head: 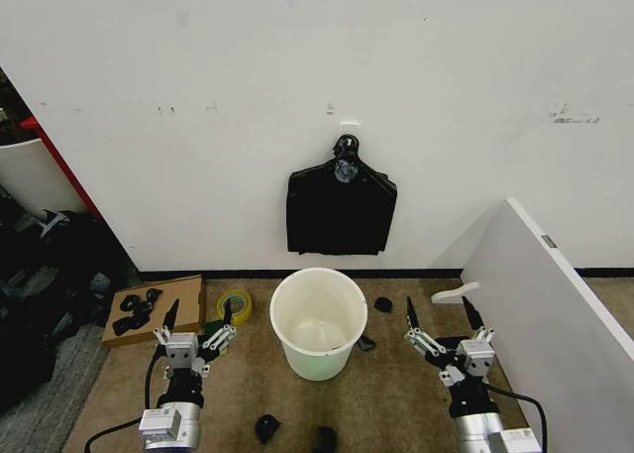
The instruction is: Place the garbage bag over the trash bin.
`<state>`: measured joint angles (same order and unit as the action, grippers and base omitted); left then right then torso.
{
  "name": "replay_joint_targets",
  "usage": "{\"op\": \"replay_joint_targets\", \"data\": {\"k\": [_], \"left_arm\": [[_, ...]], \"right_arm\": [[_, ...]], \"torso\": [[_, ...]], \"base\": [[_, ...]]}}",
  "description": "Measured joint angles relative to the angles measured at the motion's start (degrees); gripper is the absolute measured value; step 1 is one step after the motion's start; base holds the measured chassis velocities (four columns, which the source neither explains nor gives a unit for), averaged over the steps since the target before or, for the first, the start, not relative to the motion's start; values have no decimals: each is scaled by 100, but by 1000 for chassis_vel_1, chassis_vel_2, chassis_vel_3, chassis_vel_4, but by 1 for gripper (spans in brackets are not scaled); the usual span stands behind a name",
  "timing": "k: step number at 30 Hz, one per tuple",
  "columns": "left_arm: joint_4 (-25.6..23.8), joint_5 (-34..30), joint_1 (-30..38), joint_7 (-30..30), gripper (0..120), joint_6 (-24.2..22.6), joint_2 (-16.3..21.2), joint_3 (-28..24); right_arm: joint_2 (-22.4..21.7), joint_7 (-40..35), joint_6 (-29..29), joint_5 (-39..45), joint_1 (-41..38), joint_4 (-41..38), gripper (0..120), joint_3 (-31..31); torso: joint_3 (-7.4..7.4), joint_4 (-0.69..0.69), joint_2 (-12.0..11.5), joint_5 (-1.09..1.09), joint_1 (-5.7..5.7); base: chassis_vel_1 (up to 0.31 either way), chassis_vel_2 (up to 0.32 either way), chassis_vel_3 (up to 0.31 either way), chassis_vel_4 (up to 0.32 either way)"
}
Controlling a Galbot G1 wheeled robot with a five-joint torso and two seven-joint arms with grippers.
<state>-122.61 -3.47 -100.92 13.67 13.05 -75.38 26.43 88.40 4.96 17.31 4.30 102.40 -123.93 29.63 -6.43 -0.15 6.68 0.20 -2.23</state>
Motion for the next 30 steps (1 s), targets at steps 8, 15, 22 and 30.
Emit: {"op": "replay_joint_targets", "data": {"k": [8, 15, 22, 30], "left_arm": [[-40, -123, -14, -136, 100, 57, 77, -40], [36, -117, -18, -194, 100, 81, 52, -55], [125, -140, 52, -242, 100, 83, 167, -169], [118, -306, 52, -384, 100, 83, 285, -30]], "right_arm": [[-139, -34, -65, 35, -205, 195, 100, -211], [-257, -39, -185, 352, -370, 307, 100, -222], [-443, 111, -762, 1885, -1030, 403, 100, -399], [-904, 484, -1558, 4220, -2292, 997, 100, -621]], "torso": [[0, 0, 0, 0, 0], [0, -1, 0, 0, 0], [0, -1, 0, 0, 0], [-1, 0, 0, 0, 0]], "base": [[0, 0, 0, 0], [0, 0, 0, 0], [0, 0, 0, 0], [0, 0, 0, 0]]}}
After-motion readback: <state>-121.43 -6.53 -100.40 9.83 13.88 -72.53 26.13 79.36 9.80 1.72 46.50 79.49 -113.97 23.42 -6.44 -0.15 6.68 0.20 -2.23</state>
